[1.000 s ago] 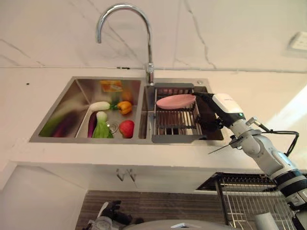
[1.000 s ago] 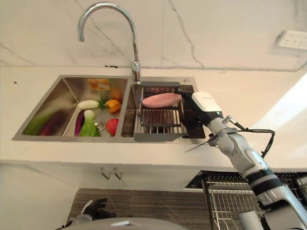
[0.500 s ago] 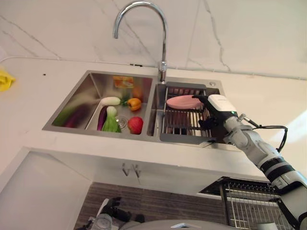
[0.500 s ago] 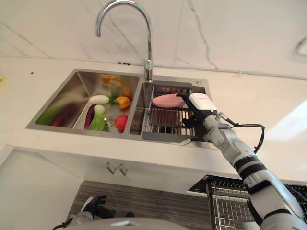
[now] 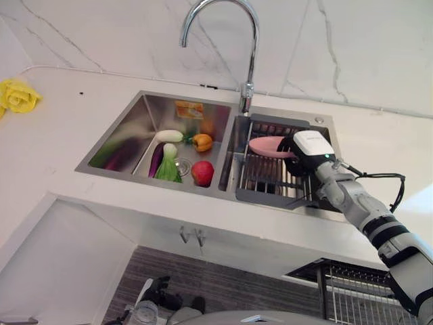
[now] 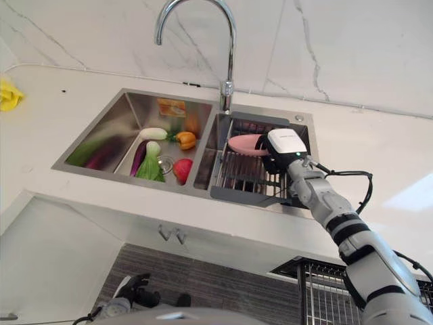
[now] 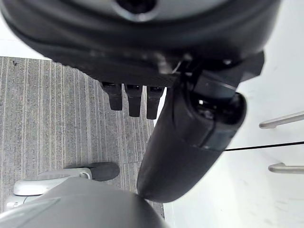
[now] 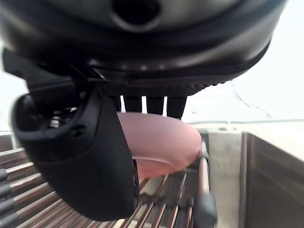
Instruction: Place the dishes in the dishwasher.
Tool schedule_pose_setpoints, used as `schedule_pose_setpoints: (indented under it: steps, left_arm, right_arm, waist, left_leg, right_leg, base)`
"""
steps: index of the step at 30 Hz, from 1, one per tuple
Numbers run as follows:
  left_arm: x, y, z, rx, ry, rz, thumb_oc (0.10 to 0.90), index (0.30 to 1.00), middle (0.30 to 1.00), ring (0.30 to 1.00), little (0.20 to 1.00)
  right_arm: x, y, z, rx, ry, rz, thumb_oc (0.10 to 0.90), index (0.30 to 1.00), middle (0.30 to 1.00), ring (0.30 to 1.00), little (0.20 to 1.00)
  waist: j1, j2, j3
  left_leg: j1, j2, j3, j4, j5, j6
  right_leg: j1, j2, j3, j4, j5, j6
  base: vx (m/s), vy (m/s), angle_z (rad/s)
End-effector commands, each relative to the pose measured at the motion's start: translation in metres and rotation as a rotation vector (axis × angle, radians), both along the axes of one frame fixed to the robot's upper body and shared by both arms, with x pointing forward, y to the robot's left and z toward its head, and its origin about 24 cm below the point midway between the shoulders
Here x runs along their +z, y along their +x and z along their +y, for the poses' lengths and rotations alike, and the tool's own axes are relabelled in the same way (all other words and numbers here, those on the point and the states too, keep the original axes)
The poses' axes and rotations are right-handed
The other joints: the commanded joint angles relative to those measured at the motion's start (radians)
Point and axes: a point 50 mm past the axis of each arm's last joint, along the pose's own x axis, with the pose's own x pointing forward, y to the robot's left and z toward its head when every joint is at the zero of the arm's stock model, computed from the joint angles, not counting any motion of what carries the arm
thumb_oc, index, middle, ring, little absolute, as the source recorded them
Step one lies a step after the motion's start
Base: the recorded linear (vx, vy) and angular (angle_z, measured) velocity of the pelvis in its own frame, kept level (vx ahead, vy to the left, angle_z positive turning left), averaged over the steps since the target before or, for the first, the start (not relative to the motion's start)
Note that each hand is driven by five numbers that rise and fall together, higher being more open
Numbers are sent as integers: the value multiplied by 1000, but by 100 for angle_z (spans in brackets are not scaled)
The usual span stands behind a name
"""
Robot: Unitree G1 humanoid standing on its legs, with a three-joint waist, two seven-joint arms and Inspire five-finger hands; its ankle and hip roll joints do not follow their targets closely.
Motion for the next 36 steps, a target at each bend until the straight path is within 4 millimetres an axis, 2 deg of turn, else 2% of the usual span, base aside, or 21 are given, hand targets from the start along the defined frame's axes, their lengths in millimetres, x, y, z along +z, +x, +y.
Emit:
schedule_pose_setpoints:
  steps: [1,9,10,12,17,18,22,23,24,25,26,27,28,32,33,34,35,36]
  left_arm:
    - [1,5,4,-41,27,9,800,900,900,900,900]
    - [0,-1,8,-35,52,31,800,900,900,900,900]
    - [-1,-3,8,-23,53,38,800,900,900,900,900]
    - [-1,-4,9,-17,57,40,800,900,900,900,900]
    - [-1,-6,9,-23,69,53,800,900,900,900,900]
    - [-2,-5,8,-28,65,55,800,900,900,900,900]
    - [0,4,7,-37,56,30,800,900,900,900,900]
    - [0,4,7,-39,57,31,800,900,900,900,900]
    - [4,18,6,-54,51,-11,800,900,900,900,900]
    - [4,18,6,-59,53,-10,800,900,900,900,900]
    - [6,23,6,-70,52,-25,800,900,900,900,900]
    - [9,29,8,-82,54,-42,800,900,900,900,900]
    - [9,30,8,-86,55,-42,800,900,900,900,900]
    - [11,35,13,-102,71,-47,800,900,900,900,900]
    - [14,39,18,-99,96,-57,800,900,900,900,900]
    - [14,40,19,-99,98,-58,800,900,900,900,900]
    - [16,42,23,-91,114,-58,800,900,900,900,900]
    - [18,44,30,-72,140,-61,800,900,900,900,900]
  right_arm:
    - [58,13,3,39,-50,-240,400,300,300,300,300]
    - [122,-4,7,84,-59,-546,400,300,300,300,300]
    - [141,-12,9,99,-49,-644,400,300,300,300,300]
    - [149,-17,10,108,-47,-682,400,300,300,300,300]
    - [188,-50,12,163,-70,-887,400,300,300,300,300]
    - [195,-57,10,169,-91,-921,400,300,300,300,300]
    - [212,-88,5,186,-120,-1029,400,300,300,300,300]
    - [212,-88,4,184,-120,-1029,400,300,300,300,300]
    - [216,-111,-10,148,-179,-1067,400,300,300,300,300]
    - [216,-112,-11,144,-180,-1066,400,300,300,300,300]
    - [214,-118,-16,129,-202,-1061,400,300,300,300,300]
    - [212,-128,-24,99,-248,-1063,400,300,300,300,300]
    - [211,-130,-24,95,-249,-1063,400,300,300,300,300]
    - [201,-147,-42,-4,-267,-1088,400,300,300,300,300]
    - [198,-152,-52,-73,-231,-1131,400,300,300,300,300]
    - [198,-152,-53,-74,-229,-1134,400,300,300,300,300]
    - [190,-150,-58,-119,-201,-1143,400,300,300,300,300]
    - [180,-149,-63,-162,-171,-1127,400,300,300,300,300]
  waist:
    - [28,-46,-25]
    - [-3,-45,-33]
    - [-20,-42,-34]
    - [-24,-41,-32]
    - [-58,-36,-29]
    - [-76,-35,-29]
    - [-109,-37,-26]
    - [-107,-38,-26]
    - [-148,-40,-15]
    - [-144,-40,-18]
    - [-161,-41,-11]
    - [-197,-41,8]
    - [-191,-42,7]
    - [-254,-44,63]
    - [-270,-53,98]
    - [-267,-56,97]
    - [-270,-63,111]
    - [-266,-70,119]
  left_leg:
    - [11,6,4,4,-65,1]
    - [37,14,45,4,-80,10]
    - [47,16,61,4,-85,15]
    - [51,17,71,4,-87,18]
    - [72,15,124,5,-102,32]
    - [75,13,133,5,-105,35]
    - [84,4,159,9,-115,46]
    - [84,4,160,9,-115,46]
    - [74,-6,165,13,-108,55]
    - [77,-4,164,11,-116,55]
    - [75,-7,165,11,-117,59]
    - [70,-15,175,10,-117,68]
    - [68,-16,177,10,-117,69]
    - [46,-37,238,9,-127,87]
    - [15,-37,285,9,-123,91]
    - [10,-38,290,8,-116,90]
    - [-3,-30,322,7,-115,91]
    - [-12,-15,361,6,-114,87]
  right_leg:
    - [14,-62,9,12,21,63]
    - [9,-64,43,14,30,66]
    - [4,-65,64,14,34,66]
    - [0,-65,75,16,37,67]
    - [-27,-69,144,28,51,77]
    - [-32,-71,155,32,53,80]
    - [-51,-77,193,54,55,88]
    - [-51,-77,193,55,54,88]
    - [-79,-85,210,87,64,93]
    - [-77,-84,210,88,56,94]
    - [-91,-85,217,106,58,99]
    - [-126,-87,242,133,71,109]
    - [-130,-87,244,136,70,110]
    - [-210,-86,322,148,120,136]
    - [-267,-82,343,143,167,149]
    - [-274,-82,348,142,175,148]
    - [-300,-83,337,140,191,155]
    - [-324,-92,290,142,207,160]
  base:
    - [-24,2,4]
    - [-14,7,-4]
    - [-13,31,-30]
    - [-19,29,-31]
    - [-15,60,-36]
    - [-6,79,-52]
    - [-5,76,-34]
    - [-36,121,-30]
    - [-4,95,-25]
    - [-19,122,-14]
    - [-27,111,-2]
    - [-63,113,-13]
    - [-90,136,-31]
    - [-146,144,-55]
    - [-240,130,-98]
    - [-281,96,-112]
    - [-173,28,-97]
    - [-191,34,-87]
